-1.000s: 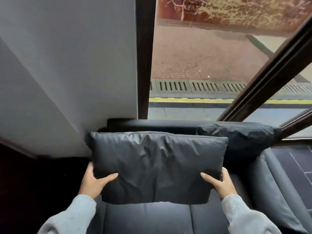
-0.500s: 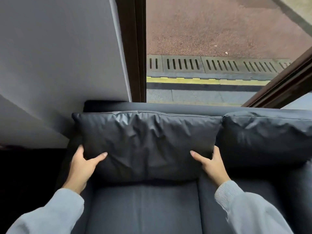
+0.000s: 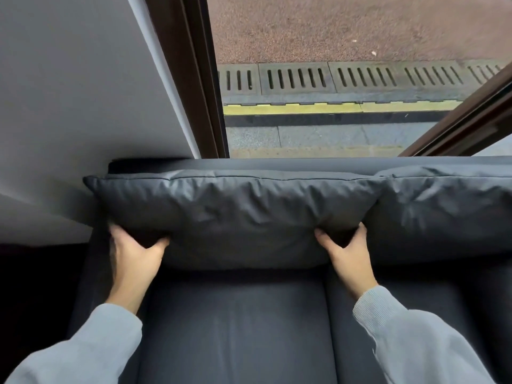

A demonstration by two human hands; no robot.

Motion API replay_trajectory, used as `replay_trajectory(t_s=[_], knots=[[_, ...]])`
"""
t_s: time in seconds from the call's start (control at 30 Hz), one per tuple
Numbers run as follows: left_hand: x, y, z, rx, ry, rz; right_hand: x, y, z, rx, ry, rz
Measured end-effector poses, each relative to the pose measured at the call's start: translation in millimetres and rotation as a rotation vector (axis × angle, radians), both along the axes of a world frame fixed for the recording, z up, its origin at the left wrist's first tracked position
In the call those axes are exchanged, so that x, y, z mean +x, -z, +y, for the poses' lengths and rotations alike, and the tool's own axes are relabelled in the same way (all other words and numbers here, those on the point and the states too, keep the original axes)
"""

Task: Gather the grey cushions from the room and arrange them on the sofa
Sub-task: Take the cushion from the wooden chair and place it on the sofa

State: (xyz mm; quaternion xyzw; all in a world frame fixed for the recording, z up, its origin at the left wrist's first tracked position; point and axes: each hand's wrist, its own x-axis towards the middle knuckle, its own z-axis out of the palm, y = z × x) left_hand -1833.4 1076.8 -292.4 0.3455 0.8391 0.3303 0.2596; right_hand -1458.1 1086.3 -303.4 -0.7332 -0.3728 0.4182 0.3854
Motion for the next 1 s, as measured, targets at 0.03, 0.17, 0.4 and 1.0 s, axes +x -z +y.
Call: replay_trajectory(t_s=[0.03,0.17,0.4,1.0], knots=[[4.5,-9.3,-1.7,0.074,0.045,0.090,-4.2,-8.2,-4.1,0.024,0.006,-0.098],[18.3,-42.1,5.3,0.466,0.458,0.626,-26.6,-46.9,-8.9,0.428,-0.164,-0.507],[8.9,-46.3,38.3,0.050,0.746,0.715,-31.0,-53.4,41.9,0.048,-0.634,-0.960],[60.0,-197.7,12.0,-0.408,0.905,0.803,-20.5,-208.1,21.8,-0.175,-0.792,-1.156]])
